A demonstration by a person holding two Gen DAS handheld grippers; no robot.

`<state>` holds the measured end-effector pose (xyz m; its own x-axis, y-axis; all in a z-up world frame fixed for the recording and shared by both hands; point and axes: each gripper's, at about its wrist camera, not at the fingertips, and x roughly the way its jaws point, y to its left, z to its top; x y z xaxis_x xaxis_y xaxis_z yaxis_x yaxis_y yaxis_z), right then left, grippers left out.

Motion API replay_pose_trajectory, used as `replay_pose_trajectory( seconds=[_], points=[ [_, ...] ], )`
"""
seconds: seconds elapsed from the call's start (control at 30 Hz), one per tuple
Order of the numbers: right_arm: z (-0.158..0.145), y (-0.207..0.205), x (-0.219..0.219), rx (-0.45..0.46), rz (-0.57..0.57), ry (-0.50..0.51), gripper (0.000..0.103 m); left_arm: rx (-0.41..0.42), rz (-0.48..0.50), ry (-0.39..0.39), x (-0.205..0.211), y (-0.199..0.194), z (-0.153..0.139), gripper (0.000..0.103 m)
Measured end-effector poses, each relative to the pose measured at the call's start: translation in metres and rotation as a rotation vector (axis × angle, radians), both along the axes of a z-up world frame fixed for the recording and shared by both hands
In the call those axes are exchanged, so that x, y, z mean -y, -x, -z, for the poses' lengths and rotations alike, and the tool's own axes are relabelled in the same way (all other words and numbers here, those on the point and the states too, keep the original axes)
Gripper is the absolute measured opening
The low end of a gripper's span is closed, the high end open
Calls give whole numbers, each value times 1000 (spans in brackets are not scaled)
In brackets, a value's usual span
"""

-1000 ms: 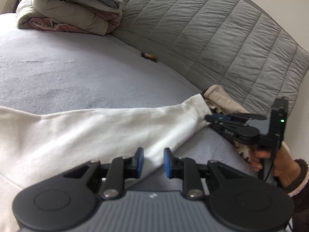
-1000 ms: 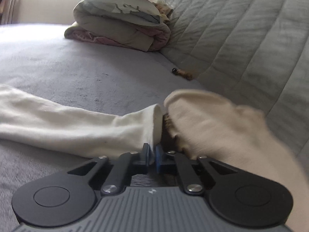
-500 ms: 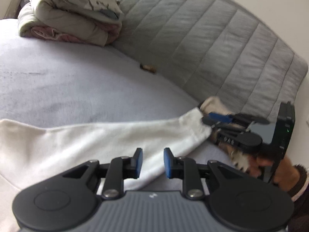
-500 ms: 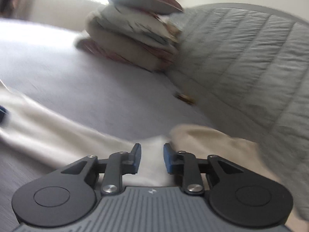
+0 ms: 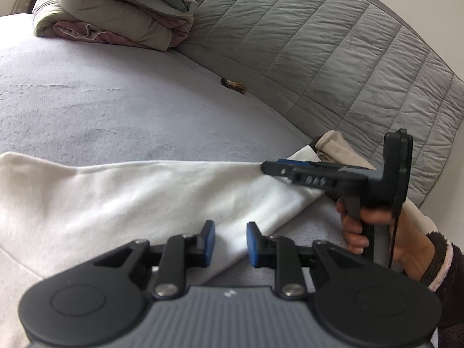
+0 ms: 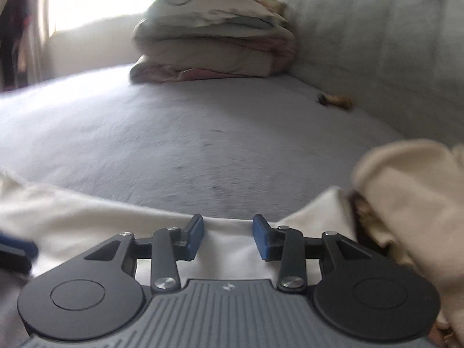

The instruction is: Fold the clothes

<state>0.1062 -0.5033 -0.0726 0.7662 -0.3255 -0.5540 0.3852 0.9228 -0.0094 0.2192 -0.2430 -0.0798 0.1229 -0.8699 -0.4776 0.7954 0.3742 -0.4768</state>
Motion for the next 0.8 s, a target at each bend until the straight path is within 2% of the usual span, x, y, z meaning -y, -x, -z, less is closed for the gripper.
replay_pose_trajectory(
  seconds=[0.07, 0.17, 0.23, 0.33, 0.4, 0.47, 0.63, 0.8],
  points=[
    [-4, 4, -2, -7, 23, 27, 40, 6, -6, -3, 2, 2, -2, 24],
    [-16, 10, -10, -27, 6, -24, 41, 5, -43, -24, 4, 7, -8, 27],
    [-32, 16, -20, -23, -15, -32, 43, 11, -69, -70, 8, 16, -17, 30],
    [-59, 30, -38, 4, -35, -53, 53, 69, -84, -146, 11, 41, -39, 33],
    [-77, 41, -52, 10, -52, -67, 58, 96, -106, -163, 3, 59, -54, 41],
    [-92, 51, -66, 10, -64, -80, 59, 107, -153, -164, -11, 80, -67, 57],
    [-116, 78, -99, 26, -97, -111, 60, 123, -299, -228, -58, 121, -89, 58],
    [-133, 107, -139, 49, -120, -79, 64, 117, -468, -287, -126, 148, -107, 59]
  ],
)
